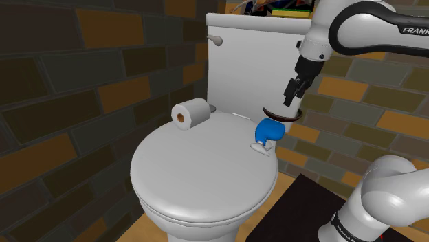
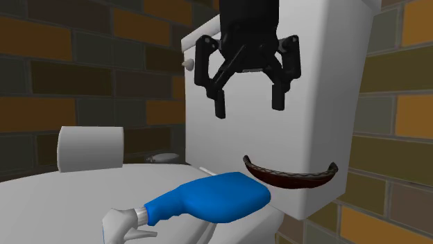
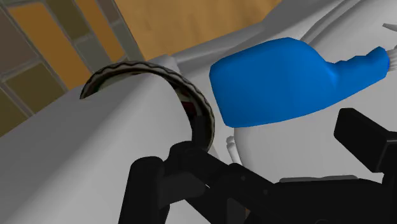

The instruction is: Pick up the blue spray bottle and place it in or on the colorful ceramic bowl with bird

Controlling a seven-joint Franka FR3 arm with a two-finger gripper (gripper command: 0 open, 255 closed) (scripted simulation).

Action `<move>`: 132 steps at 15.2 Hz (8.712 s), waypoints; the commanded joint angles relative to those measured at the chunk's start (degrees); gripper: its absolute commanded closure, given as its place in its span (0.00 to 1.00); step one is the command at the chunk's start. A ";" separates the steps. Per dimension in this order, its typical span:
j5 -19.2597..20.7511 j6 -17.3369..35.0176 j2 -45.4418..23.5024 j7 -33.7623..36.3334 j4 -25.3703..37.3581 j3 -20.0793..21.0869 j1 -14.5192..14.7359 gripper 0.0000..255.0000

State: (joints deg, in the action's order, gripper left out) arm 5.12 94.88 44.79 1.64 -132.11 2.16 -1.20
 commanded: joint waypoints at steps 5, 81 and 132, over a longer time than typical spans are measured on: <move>-5.60 -0.32 -0.52 22.38 -2.30 8.55 -4.77 0.00; -20.55 -12.83 -18.23 57.67 20.34 23.76 -24.89 0.00; -12.73 14.55 -10.61 69.98 -2.49 37.65 -26.48 1.00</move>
State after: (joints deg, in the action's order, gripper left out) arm -7.61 109.42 34.18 71.62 -134.60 39.81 -27.68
